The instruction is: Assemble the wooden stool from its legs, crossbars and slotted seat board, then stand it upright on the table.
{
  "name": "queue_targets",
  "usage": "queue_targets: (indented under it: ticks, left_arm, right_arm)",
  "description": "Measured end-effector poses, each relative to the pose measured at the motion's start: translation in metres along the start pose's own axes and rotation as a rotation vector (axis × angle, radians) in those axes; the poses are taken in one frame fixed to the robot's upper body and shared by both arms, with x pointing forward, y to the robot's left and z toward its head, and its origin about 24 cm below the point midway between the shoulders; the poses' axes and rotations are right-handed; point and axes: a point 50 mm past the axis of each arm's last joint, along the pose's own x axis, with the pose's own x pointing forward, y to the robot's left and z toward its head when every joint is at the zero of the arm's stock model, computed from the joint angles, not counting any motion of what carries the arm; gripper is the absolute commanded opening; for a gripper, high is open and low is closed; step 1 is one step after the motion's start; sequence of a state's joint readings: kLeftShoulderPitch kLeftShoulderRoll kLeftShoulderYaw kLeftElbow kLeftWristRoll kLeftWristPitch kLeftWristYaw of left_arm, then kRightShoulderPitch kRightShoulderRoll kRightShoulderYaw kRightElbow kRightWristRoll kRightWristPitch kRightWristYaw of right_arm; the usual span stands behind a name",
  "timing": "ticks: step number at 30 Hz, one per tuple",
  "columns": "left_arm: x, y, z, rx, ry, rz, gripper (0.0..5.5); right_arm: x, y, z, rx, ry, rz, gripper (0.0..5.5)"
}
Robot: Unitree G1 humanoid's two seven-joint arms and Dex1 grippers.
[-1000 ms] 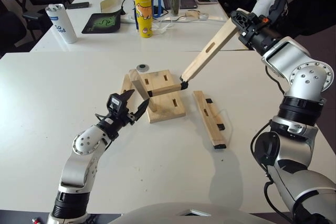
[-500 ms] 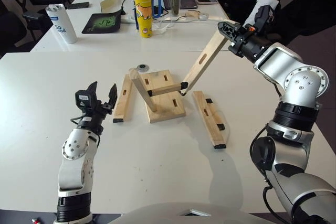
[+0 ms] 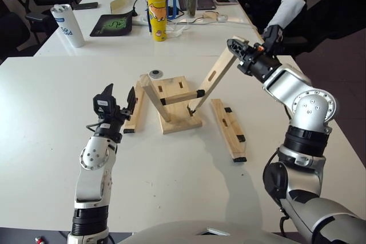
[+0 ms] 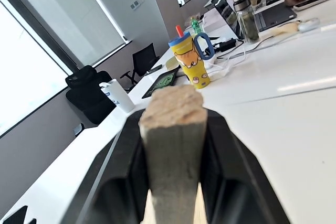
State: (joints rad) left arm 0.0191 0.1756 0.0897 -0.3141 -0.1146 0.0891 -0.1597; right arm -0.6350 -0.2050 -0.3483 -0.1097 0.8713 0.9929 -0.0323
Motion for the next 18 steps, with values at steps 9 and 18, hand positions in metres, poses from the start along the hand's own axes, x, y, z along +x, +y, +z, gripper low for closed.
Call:
queue_targets:
  ticks: [9, 18]
  left_arm:
    - [0.012, 0.003, 0.007, 0.031, -0.017, -0.045, 3.19]
    - [0.014, -0.004, 0.003, 0.022, -0.005, -0.077, 3.19]
  right_arm:
    - [-0.012, -0.018, -0.022, 0.095, -0.121, -0.106, 1.03]
    - [-0.015, -0.026, -0.018, 0.06, -0.18, -0.156, 1.03]
